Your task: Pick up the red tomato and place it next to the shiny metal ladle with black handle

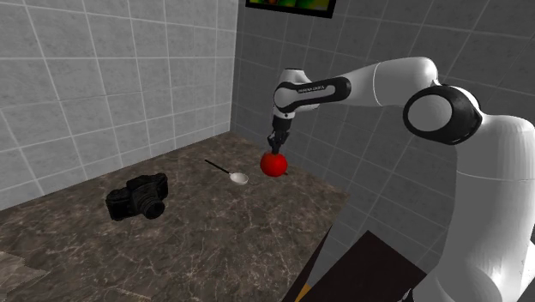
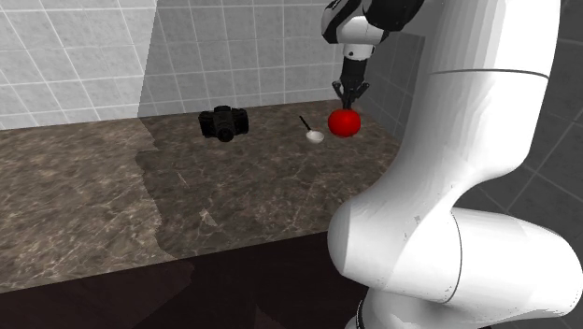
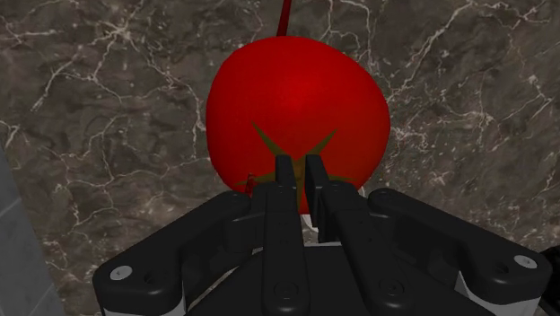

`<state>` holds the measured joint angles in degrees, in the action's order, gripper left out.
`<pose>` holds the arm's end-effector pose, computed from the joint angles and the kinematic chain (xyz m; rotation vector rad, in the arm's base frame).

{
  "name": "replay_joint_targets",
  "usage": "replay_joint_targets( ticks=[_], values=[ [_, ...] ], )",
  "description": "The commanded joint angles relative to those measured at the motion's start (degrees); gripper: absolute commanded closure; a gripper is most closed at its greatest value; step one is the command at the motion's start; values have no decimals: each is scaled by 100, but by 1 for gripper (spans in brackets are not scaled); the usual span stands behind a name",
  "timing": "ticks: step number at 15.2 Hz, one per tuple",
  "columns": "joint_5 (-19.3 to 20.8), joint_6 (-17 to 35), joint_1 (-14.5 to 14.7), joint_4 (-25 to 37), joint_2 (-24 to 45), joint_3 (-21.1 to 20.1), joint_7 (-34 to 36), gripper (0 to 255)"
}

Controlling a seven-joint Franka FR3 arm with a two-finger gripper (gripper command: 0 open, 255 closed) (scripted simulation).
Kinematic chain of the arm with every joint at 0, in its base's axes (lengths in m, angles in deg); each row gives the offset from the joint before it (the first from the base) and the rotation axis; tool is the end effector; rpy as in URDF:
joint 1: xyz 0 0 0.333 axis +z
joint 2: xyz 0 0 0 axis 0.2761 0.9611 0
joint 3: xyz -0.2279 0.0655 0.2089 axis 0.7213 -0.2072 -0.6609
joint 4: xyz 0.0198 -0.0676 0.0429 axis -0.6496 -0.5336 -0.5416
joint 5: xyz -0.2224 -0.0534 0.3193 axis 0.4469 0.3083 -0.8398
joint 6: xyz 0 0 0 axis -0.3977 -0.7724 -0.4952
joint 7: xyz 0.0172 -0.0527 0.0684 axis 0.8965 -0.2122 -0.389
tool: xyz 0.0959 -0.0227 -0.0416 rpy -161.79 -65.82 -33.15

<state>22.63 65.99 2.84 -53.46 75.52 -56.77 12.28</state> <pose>0.6814 -0.0509 0.3794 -3.0848 -0.2589 0.0154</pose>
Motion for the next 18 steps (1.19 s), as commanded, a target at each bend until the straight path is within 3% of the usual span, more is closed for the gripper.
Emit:
replay_joint_targets(
  ticks=[1, 18],
  values=[
    [9, 133, 3, -82, 45, 4, 4, 255],
    [109, 1128, 38, -514, 613, 66, 33, 255]
  ],
)
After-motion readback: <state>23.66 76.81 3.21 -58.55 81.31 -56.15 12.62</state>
